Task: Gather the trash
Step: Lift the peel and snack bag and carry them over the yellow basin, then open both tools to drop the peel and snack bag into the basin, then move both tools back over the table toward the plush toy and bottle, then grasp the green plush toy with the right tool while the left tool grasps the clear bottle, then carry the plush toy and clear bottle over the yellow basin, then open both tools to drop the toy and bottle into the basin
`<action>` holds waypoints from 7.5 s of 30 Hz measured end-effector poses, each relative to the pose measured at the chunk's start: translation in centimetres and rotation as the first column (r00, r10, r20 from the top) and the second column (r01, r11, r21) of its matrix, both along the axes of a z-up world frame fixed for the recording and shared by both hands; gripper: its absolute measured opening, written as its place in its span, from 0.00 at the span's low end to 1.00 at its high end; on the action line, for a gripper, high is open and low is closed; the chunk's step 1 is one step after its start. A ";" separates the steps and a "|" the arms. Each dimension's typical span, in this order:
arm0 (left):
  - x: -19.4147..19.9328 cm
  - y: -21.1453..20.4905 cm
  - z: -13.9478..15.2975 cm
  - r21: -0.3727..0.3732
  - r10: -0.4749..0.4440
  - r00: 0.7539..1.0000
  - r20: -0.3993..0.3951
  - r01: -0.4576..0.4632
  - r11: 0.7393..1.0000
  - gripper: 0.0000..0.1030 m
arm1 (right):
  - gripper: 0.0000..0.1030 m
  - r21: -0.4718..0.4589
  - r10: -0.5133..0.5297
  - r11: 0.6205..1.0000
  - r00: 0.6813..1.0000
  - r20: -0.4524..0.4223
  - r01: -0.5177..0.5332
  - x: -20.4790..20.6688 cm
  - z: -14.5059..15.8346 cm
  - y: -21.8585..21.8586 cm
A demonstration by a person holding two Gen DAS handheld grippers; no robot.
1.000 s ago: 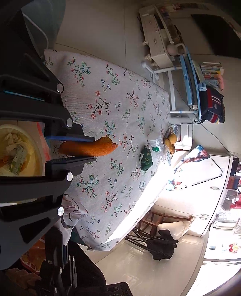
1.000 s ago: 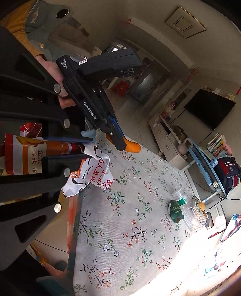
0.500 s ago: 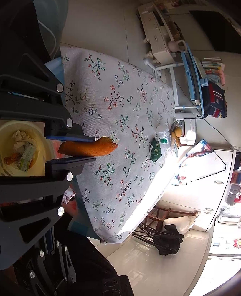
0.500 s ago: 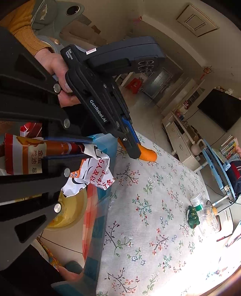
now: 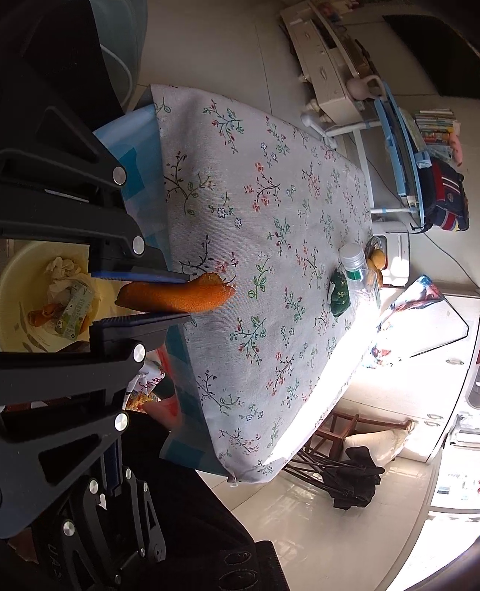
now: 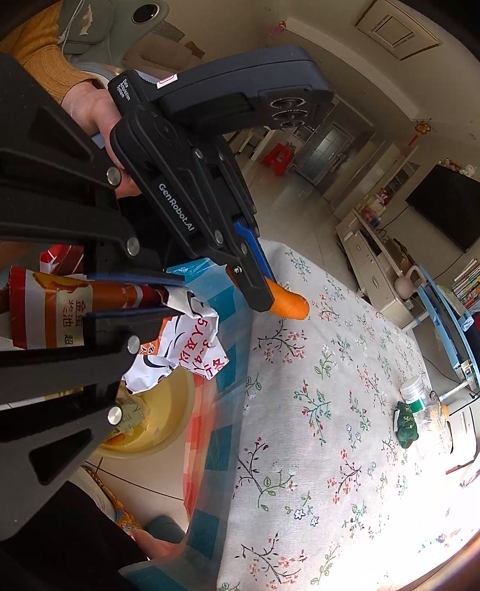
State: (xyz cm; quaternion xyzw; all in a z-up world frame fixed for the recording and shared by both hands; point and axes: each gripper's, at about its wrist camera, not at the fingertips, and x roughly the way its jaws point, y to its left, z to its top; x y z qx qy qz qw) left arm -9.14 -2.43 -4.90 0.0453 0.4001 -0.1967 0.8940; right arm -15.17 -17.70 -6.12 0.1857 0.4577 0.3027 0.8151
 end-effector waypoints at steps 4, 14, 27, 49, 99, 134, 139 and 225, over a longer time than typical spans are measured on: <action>0.1 -0.2 -1.2 0.027 -0.008 0.998 -0.064 0.010 1.000 0.14 | 0.19 -0.037 -0.014 0.999 0.999 -0.047 0.012 0.2 -1.1 0.2; -0.1 -0.5 -2.4 0.035 -0.029 0.990 -0.136 0.034 0.999 0.17 | 0.47 -0.041 -0.127 0.991 0.989 -0.074 0.124 0.1 -1.3 -2.0; -0.6 -0.6 -1.7 0.063 -0.022 0.997 -0.078 0.027 0.998 0.41 | 0.61 -0.033 -0.210 0.977 0.976 -0.055 0.209 0.1 -0.8 -3.4; -0.7 -0.3 -0.4 0.069 0.037 0.999 0.036 -0.039 0.997 0.78 | 0.68 -0.097 -0.249 0.962 0.967 0.057 0.254 0.2 0.5 -3.0; 26.9 -5.4 6.3 0.025 -0.098 0.982 0.162 0.095 0.995 0.86 | 0.35 -0.415 -0.058 0.904 0.992 0.116 0.101 25.6 1.6 -4.8; 30.2 -0.6 1.7 -0.009 0.016 0.998 -0.066 -0.017 1.000 0.54 | 0.34 -0.105 -0.206 0.972 0.978 0.044 0.209 26.7 0.8 -6.8; 26.3 1.3 1.6 -0.075 0.052 0.996 -0.073 -0.057 0.996 0.54 | 0.18 -0.101 -0.190 0.975 0.980 0.066 0.196 25.2 1.4 -6.9; -3.7 4.1 1.6 -0.260 0.033 0.998 -0.059 -0.047 0.965 0.52 | 0.34 -0.045 -0.154 0.987 0.988 -0.007 0.154 2.0 0.3 -4.3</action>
